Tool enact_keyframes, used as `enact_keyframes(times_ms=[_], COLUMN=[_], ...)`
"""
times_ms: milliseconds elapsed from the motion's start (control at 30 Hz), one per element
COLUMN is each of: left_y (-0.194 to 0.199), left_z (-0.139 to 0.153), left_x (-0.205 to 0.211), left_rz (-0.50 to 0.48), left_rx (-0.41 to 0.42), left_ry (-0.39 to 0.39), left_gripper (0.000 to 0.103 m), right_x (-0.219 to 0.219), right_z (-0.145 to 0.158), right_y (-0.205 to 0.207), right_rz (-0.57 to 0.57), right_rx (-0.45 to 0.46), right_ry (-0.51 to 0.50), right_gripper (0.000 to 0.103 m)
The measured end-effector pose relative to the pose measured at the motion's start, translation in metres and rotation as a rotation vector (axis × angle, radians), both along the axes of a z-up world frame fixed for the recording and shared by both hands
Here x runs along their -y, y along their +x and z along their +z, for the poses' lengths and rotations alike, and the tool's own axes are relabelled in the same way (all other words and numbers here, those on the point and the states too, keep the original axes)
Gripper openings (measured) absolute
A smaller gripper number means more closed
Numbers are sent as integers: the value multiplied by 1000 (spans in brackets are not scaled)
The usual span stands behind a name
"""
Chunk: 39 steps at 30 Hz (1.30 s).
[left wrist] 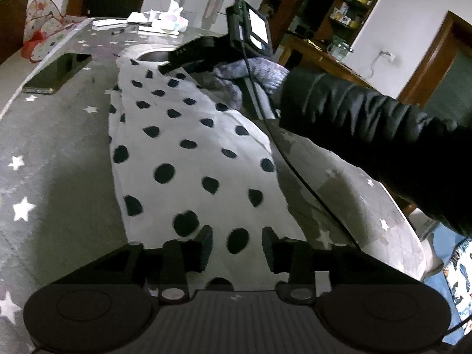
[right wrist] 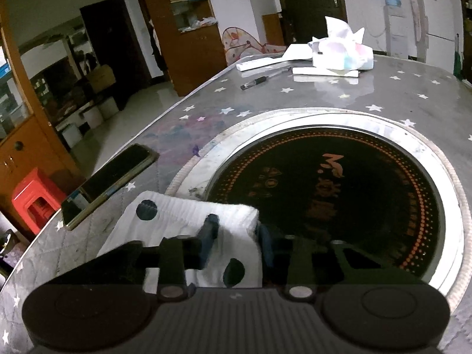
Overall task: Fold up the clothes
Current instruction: 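Lift the shirt end with the right gripper and fold it over the shirt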
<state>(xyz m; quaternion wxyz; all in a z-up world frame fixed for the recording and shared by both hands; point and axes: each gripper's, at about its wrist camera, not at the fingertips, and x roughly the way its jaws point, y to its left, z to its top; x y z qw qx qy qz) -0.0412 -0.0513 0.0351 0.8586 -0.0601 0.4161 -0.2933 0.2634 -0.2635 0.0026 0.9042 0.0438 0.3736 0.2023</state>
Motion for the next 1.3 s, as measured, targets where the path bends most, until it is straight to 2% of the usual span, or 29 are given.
enact_keyframes(times_ms=[67, 233, 467, 600, 800, 933, 1300], left_y=[2, 9, 14, 12, -2, -11, -33], left_z=[2, 3, -2, -3, -4, -7, -7], left_x=[-3, -11, -20, -25, -30, -36, -52], left_rz=[22, 79, 146, 179, 206, 236, 295], left_rx=[8, 14, 9, 7, 13, -1, 12], left_ry=[4, 24, 58, 69, 87, 90, 117], left_gripper=[47, 51, 55, 61, 70, 76, 81], right_x=[-1, 1, 3, 3, 5, 6, 8], right_z=[1, 7, 33, 53, 86, 94, 115], right_y=[0, -5, -29, -49, -101, -148, -276], right_rz=[1, 2, 27, 56, 121, 185, 362], right_rx=[3, 14, 60, 89, 129, 149, 203], right_ry=[-10, 5, 29, 38, 49, 49, 50], right_gripper=[23, 12, 11, 11, 11, 11, 11])
